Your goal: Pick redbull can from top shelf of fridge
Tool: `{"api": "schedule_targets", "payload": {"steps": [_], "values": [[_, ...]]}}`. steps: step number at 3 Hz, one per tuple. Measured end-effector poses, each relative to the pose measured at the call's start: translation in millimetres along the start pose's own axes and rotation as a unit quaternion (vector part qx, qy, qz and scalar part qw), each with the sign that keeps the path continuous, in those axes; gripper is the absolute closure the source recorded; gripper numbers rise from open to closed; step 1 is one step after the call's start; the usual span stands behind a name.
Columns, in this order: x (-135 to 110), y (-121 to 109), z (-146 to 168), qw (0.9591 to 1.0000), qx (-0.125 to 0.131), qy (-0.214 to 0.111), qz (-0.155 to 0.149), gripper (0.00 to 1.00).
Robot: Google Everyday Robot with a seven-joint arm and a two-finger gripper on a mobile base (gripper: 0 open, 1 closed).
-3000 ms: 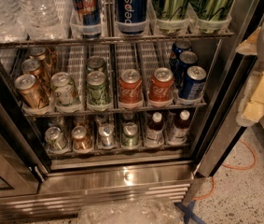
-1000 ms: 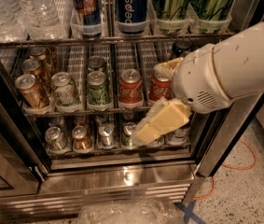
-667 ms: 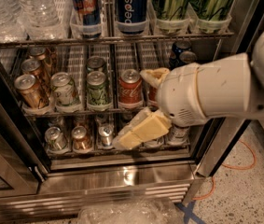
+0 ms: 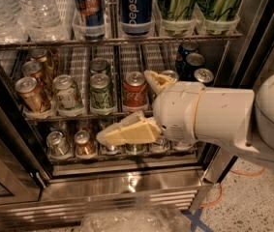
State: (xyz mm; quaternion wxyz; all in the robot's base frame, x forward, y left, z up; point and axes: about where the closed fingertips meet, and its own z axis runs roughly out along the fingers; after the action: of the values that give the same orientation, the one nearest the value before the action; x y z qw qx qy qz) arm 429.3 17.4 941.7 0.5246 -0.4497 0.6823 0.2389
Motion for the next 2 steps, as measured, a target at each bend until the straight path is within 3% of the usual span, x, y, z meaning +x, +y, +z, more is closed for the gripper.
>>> {"api": "schedule_targets", "payload": {"steps": [1, 2], "values": [[-15.0, -3.0, -3.8, 0.9993, 0.012, -0.024, 0.027, 0.00], [-15.4, -2.5, -3.4, 0.9993, 0.011, -0.024, 0.027, 0.00]]}}
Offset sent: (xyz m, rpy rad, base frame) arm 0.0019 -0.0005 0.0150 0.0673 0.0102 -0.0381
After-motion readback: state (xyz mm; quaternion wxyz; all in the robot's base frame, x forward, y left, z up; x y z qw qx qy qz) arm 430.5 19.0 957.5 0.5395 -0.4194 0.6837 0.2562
